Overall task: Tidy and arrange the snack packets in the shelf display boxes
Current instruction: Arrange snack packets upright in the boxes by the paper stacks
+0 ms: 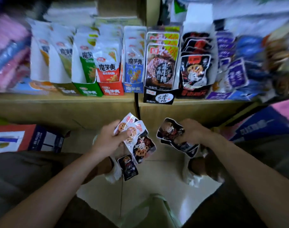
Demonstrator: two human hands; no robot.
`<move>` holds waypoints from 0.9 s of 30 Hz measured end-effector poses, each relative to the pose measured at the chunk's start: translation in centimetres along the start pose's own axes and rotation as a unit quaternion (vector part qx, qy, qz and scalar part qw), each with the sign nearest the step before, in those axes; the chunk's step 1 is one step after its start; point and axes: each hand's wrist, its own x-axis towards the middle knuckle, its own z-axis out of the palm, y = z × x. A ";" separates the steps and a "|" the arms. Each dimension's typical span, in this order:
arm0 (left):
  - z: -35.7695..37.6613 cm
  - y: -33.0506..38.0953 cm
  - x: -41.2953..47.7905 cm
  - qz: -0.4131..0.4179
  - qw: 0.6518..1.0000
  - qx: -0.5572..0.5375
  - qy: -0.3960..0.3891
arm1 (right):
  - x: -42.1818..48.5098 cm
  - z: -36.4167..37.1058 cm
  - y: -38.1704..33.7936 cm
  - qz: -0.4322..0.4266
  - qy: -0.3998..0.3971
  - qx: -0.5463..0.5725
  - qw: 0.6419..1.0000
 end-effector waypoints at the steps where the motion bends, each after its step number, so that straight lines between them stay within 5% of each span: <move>1: -0.1 1.2 -0.5 0.012 1.000 -0.016 0.006 | -1.8 -1.3 -0.2 -0.018 0.036 0.021 0.999; 5: 0.1 6.1 -1.4 0.050 0.996 -0.078 0.019 | -8.8 -4.3 -1.0 -0.107 0.166 0.240 0.951; 12: 1.8 14.6 -0.2 0.126 0.976 -0.174 0.046 | -12.5 -7.4 -2.2 -0.120 0.185 0.575 0.788; 21: 5.4 22.5 5.6 0.130 0.937 -0.301 0.119 | -8.9 -13.4 -2.6 -0.092 0.258 0.678 0.683; 27: 8.2 24.5 9.7 0.101 0.911 -0.394 0.066 | -6.4 -17.3 -4.4 -0.132 0.199 0.755 0.611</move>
